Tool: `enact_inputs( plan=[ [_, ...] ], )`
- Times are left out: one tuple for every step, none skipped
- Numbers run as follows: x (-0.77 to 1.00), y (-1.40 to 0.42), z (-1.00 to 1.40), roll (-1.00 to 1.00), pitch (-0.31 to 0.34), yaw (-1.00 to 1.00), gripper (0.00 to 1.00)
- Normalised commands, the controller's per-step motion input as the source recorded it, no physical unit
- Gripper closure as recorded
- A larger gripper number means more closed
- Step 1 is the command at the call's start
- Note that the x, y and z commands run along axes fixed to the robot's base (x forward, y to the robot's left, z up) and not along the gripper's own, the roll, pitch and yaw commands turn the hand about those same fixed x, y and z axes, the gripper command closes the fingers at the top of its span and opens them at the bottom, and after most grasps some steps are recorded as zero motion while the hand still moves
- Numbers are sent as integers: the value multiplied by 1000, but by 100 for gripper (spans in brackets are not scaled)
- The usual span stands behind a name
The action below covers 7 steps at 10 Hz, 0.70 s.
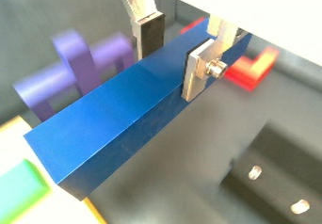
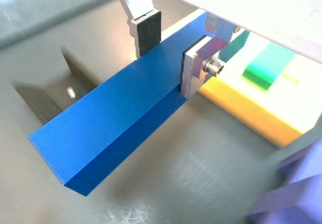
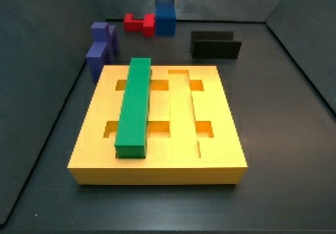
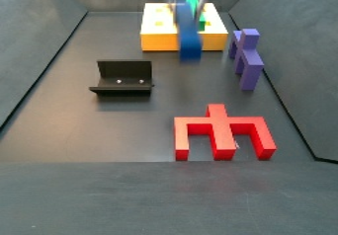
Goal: Pick up the blue object. Move up. Move to above the board. Insert the blue object.
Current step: Move to above the board.
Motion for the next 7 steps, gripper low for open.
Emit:
enact_inputs(
  plan=[
    [-4,3,1400,10,10,3,100],
    [27,6,1400,15,50,3,100],
    [24,5,1400,14,73,2,100],
    [14,6,891,16,61,3,100],
    [23,4,622,16,52,3,100],
    [42,2,290,11,52,1,100],
    [25,-1,181,9,56,3,100]
  ],
)
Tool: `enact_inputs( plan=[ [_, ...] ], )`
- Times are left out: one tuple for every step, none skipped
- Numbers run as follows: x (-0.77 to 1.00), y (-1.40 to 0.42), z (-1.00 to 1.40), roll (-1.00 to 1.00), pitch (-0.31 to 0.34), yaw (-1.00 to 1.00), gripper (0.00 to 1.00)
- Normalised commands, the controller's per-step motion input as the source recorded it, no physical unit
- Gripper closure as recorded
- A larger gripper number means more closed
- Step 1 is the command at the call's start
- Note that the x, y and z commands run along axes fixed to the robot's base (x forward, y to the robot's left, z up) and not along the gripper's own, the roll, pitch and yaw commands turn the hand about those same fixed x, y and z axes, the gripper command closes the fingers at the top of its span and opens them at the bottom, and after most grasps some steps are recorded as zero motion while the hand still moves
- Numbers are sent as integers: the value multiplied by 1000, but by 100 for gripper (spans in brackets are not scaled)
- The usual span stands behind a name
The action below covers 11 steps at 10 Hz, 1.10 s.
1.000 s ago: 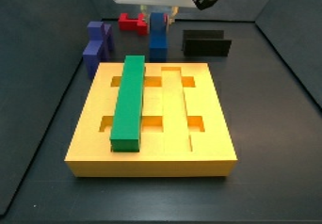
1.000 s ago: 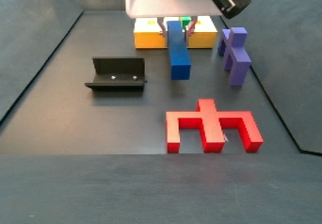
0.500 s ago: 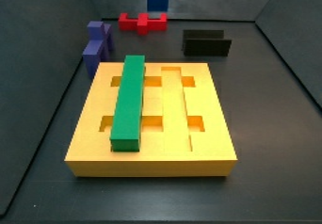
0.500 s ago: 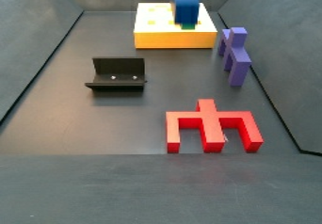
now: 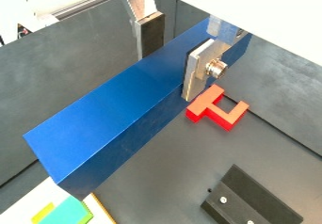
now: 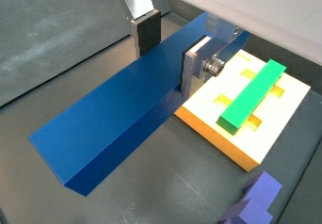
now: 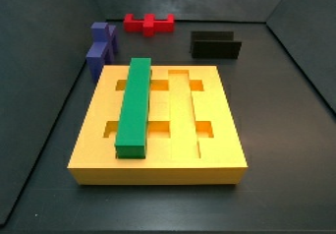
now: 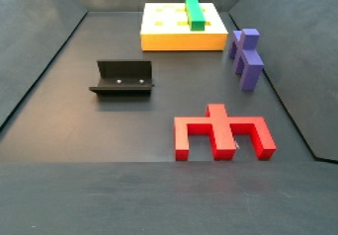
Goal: Pick up the blue object. Move up. Move to above the board. Insert the blue object.
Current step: Move to above the board, then insert the blue object.
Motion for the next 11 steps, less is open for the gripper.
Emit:
enact_inputs(
  plan=[
    [-18,-1400,275,104,124,-159,100],
    [-17,-1400,259,124,117,-108,100],
    [-11,-1400,265,118,114,-69,100],
    [9,-1400,273,34,112,-34,100],
    [28,-1400,270,26,111,-19,100],
    [69,-1400,279,17,124,-3,100],
    [76,-861,176,9,137,0,100],
    [87,-363,81,7,153,3,100],
    [65,-198,53,6,129,4,100],
    [0,0,0,6,0,0,100],
    [43,0,-9,0,0,0,100]
  ],
)
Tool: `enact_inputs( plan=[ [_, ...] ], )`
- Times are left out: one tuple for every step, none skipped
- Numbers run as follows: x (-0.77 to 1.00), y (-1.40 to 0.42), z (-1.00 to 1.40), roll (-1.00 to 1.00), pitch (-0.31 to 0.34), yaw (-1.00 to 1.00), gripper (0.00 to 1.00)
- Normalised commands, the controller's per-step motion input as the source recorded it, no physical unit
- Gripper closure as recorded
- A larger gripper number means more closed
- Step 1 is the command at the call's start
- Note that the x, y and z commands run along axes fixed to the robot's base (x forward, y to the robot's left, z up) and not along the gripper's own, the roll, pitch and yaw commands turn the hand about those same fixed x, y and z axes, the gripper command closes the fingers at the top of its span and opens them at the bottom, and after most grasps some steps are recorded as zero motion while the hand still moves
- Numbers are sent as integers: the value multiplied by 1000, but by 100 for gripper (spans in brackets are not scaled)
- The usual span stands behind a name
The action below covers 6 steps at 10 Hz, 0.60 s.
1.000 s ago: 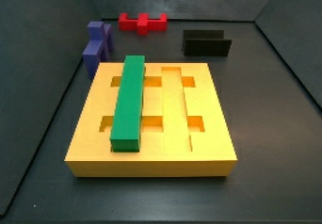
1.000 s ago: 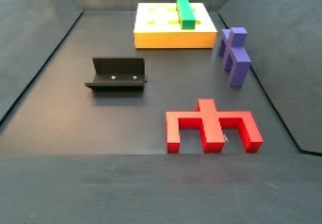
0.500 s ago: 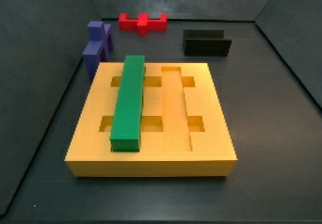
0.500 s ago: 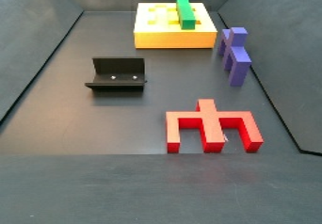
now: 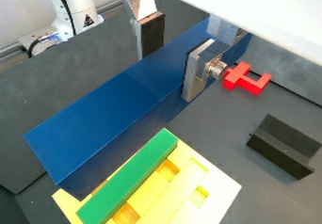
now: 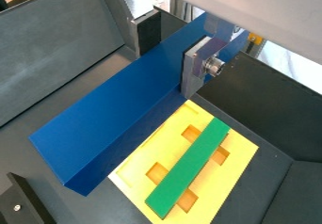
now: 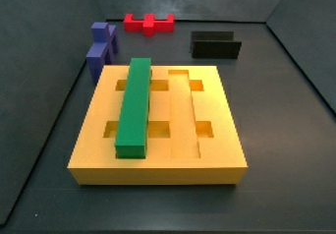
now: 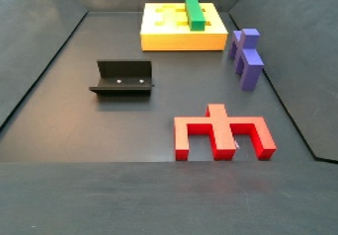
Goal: Pick up the blue object. Move up. Move to above the board. Insert the blue object.
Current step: Insert the blue object.
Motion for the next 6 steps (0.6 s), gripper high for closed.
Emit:
enact_inputs(
  plan=[
    [360,0,-443,-30,-89,-71,100],
    [260,0,-903,0,-157,-54,100],
    [431,-23,-1000,0,-70,0,100],
    [500,-9,-1000,1,-4,0,100],
    [214,-43,-1000,97,-10,37,100],
    [63,-31,-1000,126,-44,180,100]
  ],
)
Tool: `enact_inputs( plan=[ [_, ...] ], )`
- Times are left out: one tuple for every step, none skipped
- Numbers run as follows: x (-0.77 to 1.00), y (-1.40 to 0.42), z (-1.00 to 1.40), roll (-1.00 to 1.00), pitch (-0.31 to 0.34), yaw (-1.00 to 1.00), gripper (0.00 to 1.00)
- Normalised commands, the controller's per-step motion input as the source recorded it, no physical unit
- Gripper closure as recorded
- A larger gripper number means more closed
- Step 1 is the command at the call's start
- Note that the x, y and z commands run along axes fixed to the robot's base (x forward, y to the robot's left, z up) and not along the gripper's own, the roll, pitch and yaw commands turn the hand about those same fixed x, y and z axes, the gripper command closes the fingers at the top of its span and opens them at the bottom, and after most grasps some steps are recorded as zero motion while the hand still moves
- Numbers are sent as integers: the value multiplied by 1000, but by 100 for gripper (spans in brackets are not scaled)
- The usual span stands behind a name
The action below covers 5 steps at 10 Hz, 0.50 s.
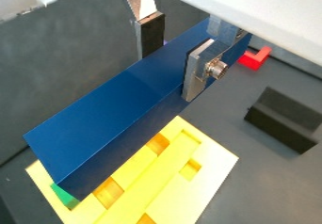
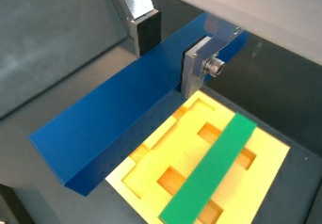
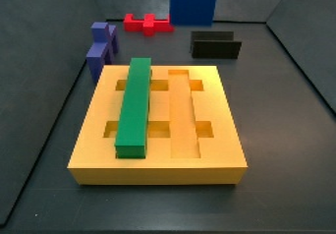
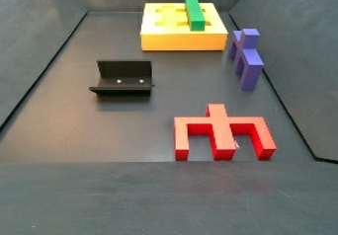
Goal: Pick up the blue object. Move up. Move to above the board. Insert the blue object.
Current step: Insert the blue object.
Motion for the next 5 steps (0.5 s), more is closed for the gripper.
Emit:
enact_inputs(
  plan=[
    [69,-106,-983,116,-74,240,100],
    [183,-200,-934,116,-100,129,100],
    [166,-309,-931,49,-157,49,100],
    [143,-323,-903,51,-171,23,100],
    [151,-294,-889,60,-177,29,100]
  ],
)
